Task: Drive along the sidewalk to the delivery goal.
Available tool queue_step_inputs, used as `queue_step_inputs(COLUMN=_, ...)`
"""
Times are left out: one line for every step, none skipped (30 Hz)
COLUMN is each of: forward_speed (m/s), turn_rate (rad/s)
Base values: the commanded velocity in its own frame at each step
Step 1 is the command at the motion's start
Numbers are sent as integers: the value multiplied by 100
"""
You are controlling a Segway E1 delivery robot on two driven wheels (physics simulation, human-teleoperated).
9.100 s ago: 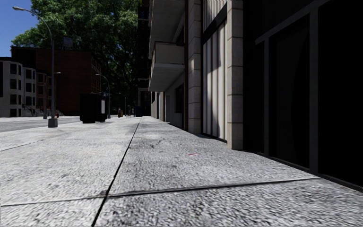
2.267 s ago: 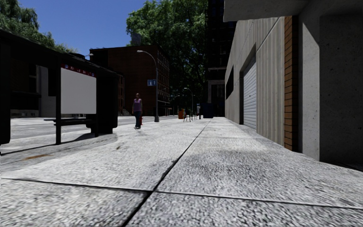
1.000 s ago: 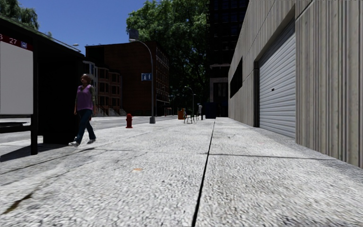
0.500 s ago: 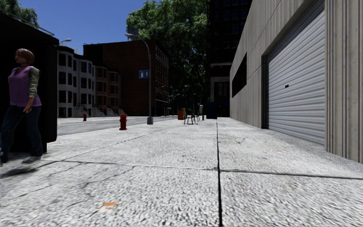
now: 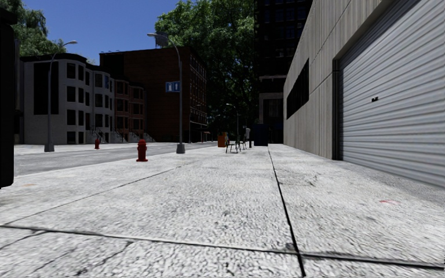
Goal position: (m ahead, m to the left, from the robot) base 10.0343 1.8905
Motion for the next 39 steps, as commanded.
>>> queue_step_inputs(forward_speed=200, turn_rate=0)
queue_step_inputs(forward_speed=200, turn_rate=0)
queue_step_inputs(forward_speed=200, turn_rate=0)
queue_step_inputs(forward_speed=200, turn_rate=0)
queue_step_inputs(forward_speed=200, turn_rate=0)
queue_step_inputs(forward_speed=193, turn_rate=8)
queue_step_inputs(forward_speed=184, turn_rate=17)
queue_step_inputs(forward_speed=180, turn_rate=21)
queue_step_inputs(forward_speed=179, turn_rate=22)
queue_step_inputs(forward_speed=178, turn_rate=26)
queue_step_inputs(forward_speed=178, turn_rate=29)
queue_step_inputs(forward_speed=178, turn_rate=30)
queue_step_inputs(forward_speed=177, turn_rate=30)
queue_step_inputs(forward_speed=177, turn_rate=30)
queue_step_inputs(forward_speed=177, turn_rate=31)
queue_step_inputs(forward_speed=177, turn_rate=31)
queue_step_inputs(forward_speed=177, turn_rate=35)
queue_step_inputs(forward_speed=177, turn_rate=37)
queue_step_inputs(forward_speed=177, turn_rate=39)
queue_step_inputs(forward_speed=177, turn_rate=40)
queue_step_inputs(forward_speed=177, turn_rate=40)
queue_step_inputs(forward_speed=177, turn_rate=40)
queue_step_inputs(forward_speed=177, turn_rate=40)
queue_step_inputs(forward_speed=177, turn_rate=40)
queue_step_inputs(forward_speed=177, turn_rate=40)
queue_step_inputs(forward_speed=177, turn_rate=40)
queue_step_inputs(forward_speed=177, turn_rate=40)
queue_step_inputs(forward_speed=177, turn_rate=40)
queue_step_inputs(forward_speed=178, turn_rate=36)
queue_step_inputs(forward_speed=178, turn_rate=0)
queue_step_inputs(forward_speed=178, turn_rate=0)
queue_step_inputs(forward_speed=180, turn_rate=0)
queue_step_inputs(forward_speed=181, turn_rate=0)
queue_step_inputs(forward_speed=181, turn_rate=0)
queue_step_inputs(forward_speed=181, turn_rate=0)
queue_step_inputs(forward_speed=181, turn_rate=0)
queue_step_inputs(forward_speed=181, turn_rate=0)
queue_step_inputs(forward_speed=181, turn_rate=0)
queue_step_inputs(forward_speed=200, turn_rate=0)
